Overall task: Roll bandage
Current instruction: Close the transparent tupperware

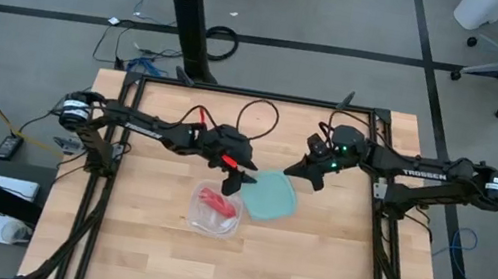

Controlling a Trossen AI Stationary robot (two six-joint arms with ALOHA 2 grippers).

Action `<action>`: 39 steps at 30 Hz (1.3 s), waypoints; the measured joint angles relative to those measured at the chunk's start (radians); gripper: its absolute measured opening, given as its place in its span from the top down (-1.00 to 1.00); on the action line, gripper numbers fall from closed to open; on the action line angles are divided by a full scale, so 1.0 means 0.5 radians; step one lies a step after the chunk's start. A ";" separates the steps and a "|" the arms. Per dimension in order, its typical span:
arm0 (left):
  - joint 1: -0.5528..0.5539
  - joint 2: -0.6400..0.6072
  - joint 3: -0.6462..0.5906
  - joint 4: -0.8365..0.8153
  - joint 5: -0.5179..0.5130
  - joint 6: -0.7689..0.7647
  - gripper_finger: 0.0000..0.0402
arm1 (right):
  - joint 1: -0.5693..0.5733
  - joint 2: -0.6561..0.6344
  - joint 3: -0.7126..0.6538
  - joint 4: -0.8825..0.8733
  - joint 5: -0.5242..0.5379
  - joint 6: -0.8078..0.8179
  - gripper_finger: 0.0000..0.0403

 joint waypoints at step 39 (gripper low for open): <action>-0.028 0.081 0.222 0.437 1.013 -0.584 0.91 | 0.141 -0.693 0.070 -0.810 0.199 -0.181 0.82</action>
